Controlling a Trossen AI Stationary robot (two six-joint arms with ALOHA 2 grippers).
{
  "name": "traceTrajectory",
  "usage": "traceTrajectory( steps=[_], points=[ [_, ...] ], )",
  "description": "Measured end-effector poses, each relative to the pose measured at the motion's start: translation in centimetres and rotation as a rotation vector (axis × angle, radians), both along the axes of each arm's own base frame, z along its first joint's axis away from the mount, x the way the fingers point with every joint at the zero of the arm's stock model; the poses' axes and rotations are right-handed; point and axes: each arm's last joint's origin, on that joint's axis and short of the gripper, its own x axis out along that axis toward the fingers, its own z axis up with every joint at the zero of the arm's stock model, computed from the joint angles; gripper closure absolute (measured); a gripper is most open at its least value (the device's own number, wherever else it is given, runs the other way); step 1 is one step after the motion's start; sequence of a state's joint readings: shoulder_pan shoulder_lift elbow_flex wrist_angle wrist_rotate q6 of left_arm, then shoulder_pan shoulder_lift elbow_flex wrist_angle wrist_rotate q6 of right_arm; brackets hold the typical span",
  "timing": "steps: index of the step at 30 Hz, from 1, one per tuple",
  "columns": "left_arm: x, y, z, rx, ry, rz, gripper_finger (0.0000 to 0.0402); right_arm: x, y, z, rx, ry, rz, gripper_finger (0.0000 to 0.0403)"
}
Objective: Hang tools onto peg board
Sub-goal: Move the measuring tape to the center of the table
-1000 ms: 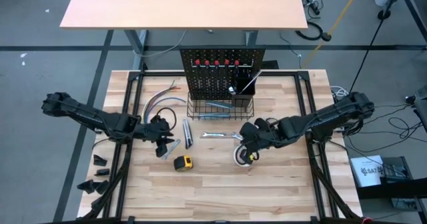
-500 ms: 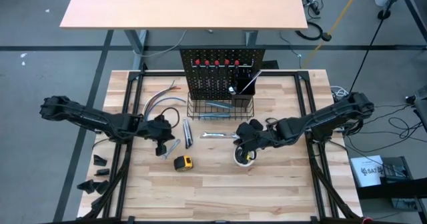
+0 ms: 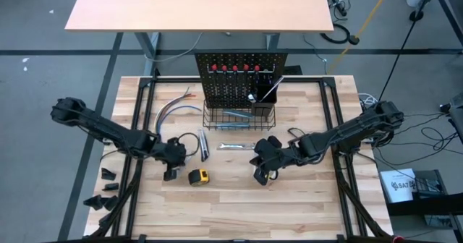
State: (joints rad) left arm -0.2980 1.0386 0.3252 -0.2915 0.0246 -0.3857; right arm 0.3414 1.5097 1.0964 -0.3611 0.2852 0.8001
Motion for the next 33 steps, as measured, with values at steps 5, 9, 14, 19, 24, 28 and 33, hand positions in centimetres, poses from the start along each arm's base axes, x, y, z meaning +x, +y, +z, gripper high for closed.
traceTrajectory(
  steps=[5,9,14,19,24,28,33],
  points=[
    [-0.1,-1.7,0.4,-0.027,-0.058,-0.07,0.0401,0.3,0.6,0.0,0.024,-0.034,0.0,0.0403],
    [-0.4,-2.5,0.1,-0.022,-0.048,-0.069,0.0401,0.3,1.0,-0.2,0.052,-0.034,-0.014,0.0403],
    [0.5,-3.6,-0.1,-0.053,-0.111,-0.096,0.0401,0.3,1.8,-0.4,0.077,-0.049,-0.048,0.0403],
    [1.5,-4.4,-0.2,-0.048,-0.11,-0.124,0.0401,0.0,3.2,0.0,0.089,-0.109,-0.063,0.0403],
    [2.6,-4.8,-0.7,-0.017,-0.131,-0.139,0.0401,-0.3,3.6,-0.1,0.081,-0.1,-0.067,0.0403],
    [3.7,-4.8,-1.3,-0.012,-0.123,-0.113,0.0401,-0.5,3.9,-0.2,0.053,-0.086,-0.037,0.0403],
    [6.1,-4.8,-1.1,-0.001,-0.141,-0.086,0.0402,-1.2,4.8,-0.4,0.038,-0.056,-0.002,0.0403]
  ],
)
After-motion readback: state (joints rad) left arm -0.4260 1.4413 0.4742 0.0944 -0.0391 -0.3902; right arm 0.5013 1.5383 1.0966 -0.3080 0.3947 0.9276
